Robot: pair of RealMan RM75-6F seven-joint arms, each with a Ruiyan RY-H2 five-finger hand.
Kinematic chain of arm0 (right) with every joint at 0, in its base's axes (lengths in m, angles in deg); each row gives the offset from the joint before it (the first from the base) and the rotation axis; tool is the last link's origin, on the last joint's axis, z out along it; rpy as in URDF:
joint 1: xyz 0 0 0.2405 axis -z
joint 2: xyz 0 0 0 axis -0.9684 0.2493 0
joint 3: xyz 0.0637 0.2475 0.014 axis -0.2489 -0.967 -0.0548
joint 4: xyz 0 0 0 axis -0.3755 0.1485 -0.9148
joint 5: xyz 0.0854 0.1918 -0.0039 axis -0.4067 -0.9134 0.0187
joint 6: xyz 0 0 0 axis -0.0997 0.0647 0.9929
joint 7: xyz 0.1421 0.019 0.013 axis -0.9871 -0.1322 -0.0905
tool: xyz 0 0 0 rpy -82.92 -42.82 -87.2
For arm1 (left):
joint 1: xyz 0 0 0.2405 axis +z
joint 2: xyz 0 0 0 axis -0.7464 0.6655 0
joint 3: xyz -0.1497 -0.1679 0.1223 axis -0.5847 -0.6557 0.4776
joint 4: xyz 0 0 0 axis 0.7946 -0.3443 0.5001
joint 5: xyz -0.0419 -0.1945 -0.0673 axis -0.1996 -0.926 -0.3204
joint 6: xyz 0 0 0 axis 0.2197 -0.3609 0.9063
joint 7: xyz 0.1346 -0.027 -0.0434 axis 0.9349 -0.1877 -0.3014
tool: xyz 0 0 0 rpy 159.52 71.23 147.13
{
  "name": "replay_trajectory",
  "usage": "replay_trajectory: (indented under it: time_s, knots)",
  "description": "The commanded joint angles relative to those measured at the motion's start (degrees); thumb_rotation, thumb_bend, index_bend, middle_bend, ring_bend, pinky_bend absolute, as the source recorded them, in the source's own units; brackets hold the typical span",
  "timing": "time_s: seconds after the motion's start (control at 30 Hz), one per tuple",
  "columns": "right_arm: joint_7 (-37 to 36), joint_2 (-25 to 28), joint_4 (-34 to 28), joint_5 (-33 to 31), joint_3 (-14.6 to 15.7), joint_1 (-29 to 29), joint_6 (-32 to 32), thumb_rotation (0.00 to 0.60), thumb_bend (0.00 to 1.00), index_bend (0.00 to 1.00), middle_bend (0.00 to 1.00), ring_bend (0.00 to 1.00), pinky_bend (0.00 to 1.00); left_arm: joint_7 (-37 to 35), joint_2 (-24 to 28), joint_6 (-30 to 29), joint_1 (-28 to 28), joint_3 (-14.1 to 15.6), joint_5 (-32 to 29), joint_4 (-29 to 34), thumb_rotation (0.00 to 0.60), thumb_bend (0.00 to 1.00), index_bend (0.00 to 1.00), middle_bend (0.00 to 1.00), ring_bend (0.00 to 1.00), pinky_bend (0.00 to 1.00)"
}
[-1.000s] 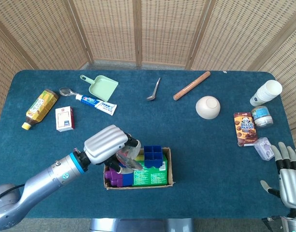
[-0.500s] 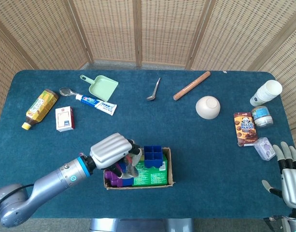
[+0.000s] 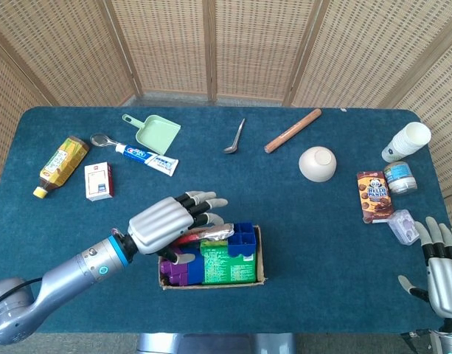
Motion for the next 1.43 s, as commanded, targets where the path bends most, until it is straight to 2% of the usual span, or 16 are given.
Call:
replay_trajectory:
  time_s: [0.03, 0.2, 0.37, 0.6, 0.87, 0.97, 1.17, 1.43]
  knots:
    - [0.0, 0.0, 0.0, -0.1, -0.1, 0.0, -0.1, 0.6, 0.0, 0.08, 0.0, 0.0, 0.0, 0.7, 0.1, -1.7, 1.0, 0.2, 1.1, -0.7, 0.6, 0.28, 0.23, 0.0, 0.0, 0.12]
    - [-0.2, 0.0, 0.2, -0.1, -0.1, -0.1, 0.1, 0.6, 0.0, 0.08, 0.0, 0.0, 0.0, 2.0, 1.1, -6.2, 4.6, 2.1, 5.0, -2.7, 0.6, 0.28, 0.23, 0.0, 0.0, 0.12]
    - [-0.2, 0.0, 0.1, 0.0, 0.0, -0.1, 0.1, 0.6, 0.0, 0.08, 0.0, 0.0, 0.0, -1.3, 1.8, -11.1, 8.9, 4.3, 9.3, -6.1, 0.6, 0.28, 0.23, 0.0, 0.0, 0.12]
    - [-0.3, -0.1, 0.2, 0.4, -0.1, 0.0, -0.4, 0.6, 0.0, 0.08, 0.0, 0.0, 0.0, -5.2, 2.6, -22.7, 18.9, 9.9, 16.1, -14.2, 0.6, 0.28, 0.24, 0.0, 0.0, 0.13]
    - [1.0, -1.2, 1.3, -0.4, -0.8, -0.3, -0.7, 0.6, 0.0, 0.08, 0.0, 0.0, 0.0, -5.1, -0.5, -37.0, 31.4, 15.5, 19.6, -22.3, 0.6, 0.28, 0.26, 0.0, 0.0, 0.12]
    - [1.4, -2.0, 2.0, -1.1, -1.4, -0.4, -1.0, 0.6, 0.0, 0.08, 0.0, 0.0, 0.0, -4.3, -2.5, -40.7, 35.1, 17.0, 20.0, -24.7, 0.6, 0.28, 0.26, 0.0, 0.0, 0.12]
    - [1.5, -3.2, 3.1, -1.9, -1.9, -0.7, -1.0, 0.6, 0.0, 0.08, 0.0, 0.0, 0.0, -6.3, -7.3, -45.6, 41.0, 19.0, 19.7, -29.8, 0.6, 0.28, 0.26, 0.0, 0.0, 0.11]
    - [1.5, -3.7, 3.6, -2.2, -2.3, -0.6, -1.5, 0.6, 0.0, 0.08, 0.0, 0.0, 0.0, -10.8, -10.4, -48.0, 43.8, 19.0, 19.6, -35.6, 0.6, 0.28, 0.26, 0.0, 0.0, 0.11]
